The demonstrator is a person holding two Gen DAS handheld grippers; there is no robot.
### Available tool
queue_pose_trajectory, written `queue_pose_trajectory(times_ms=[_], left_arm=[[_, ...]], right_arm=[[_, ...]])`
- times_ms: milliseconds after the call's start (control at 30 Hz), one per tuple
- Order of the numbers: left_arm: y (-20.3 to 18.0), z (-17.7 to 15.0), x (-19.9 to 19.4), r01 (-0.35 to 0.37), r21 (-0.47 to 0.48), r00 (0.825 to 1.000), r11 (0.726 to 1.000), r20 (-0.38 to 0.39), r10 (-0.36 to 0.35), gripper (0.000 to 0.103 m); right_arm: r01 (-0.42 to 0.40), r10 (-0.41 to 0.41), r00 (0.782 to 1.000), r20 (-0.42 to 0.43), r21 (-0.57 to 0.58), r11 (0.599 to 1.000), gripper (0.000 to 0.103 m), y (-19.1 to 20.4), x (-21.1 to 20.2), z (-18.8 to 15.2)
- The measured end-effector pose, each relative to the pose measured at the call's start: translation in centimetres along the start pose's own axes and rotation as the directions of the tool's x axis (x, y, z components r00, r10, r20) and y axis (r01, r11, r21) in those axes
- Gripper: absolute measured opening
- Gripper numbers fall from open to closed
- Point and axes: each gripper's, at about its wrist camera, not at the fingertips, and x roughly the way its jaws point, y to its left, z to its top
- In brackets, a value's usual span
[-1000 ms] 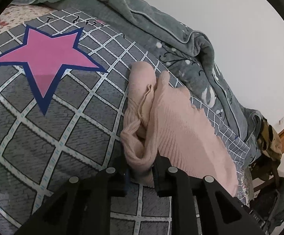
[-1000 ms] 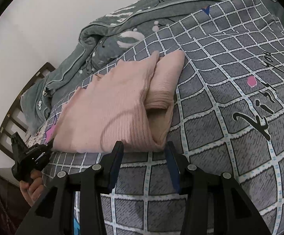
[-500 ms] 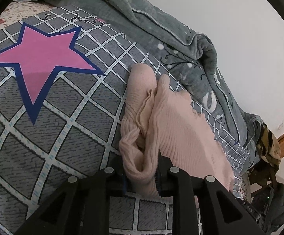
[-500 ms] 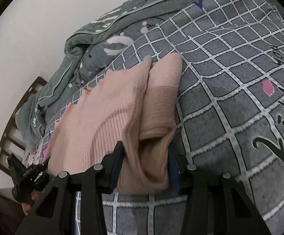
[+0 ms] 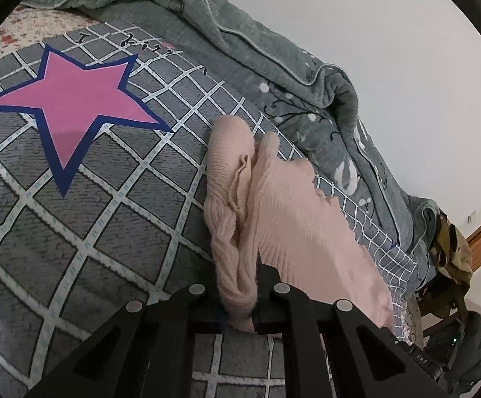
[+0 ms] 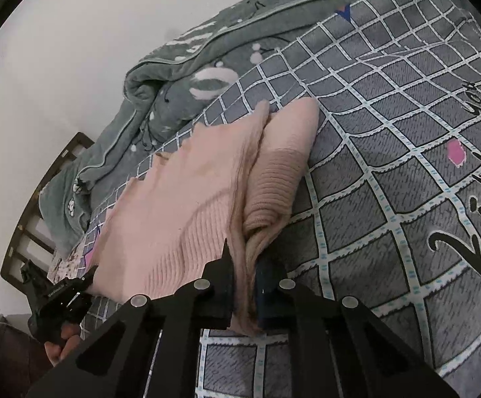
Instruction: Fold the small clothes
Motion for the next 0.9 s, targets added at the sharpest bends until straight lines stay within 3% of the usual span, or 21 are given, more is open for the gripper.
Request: queue_pose_trajectory(times_ms=[200,633,800,900], left_arm=[[-0.3,-1.3,-1.6,0.010,0.017,1.000,1.000,0.012,-0.010,0.010],[-0.9,-7.6,-7.8,0.011,0.142,0.999,0.990,0.037,-0.016,0.010],[-0.4,-9.8,-10.4,0.031,0.163,0.999,0.986,0.032,-0.036,0.010],[-0.5,-10.2,-11.0,0.025,0.189,0.999,0.982,0.021,-0.030,0.013]], right_arm=[[-0.027,0.027,1.000,0.008,0.000,1.000,0.009,-0.5,-1.4,-0.5],[-0.095,0.095,0.995,0.020,-0.018,0.995,0.009,-1.1,-6.6,-2.7],[-0.127,0.127,0.992,0.023,-0.017,0.992,0.009,-1.7,-9.1,-5.1],[-0.096,0.098,0.995,0.027,-0.039,0.995,0.011,-1.6,-10.0,-6.4]])
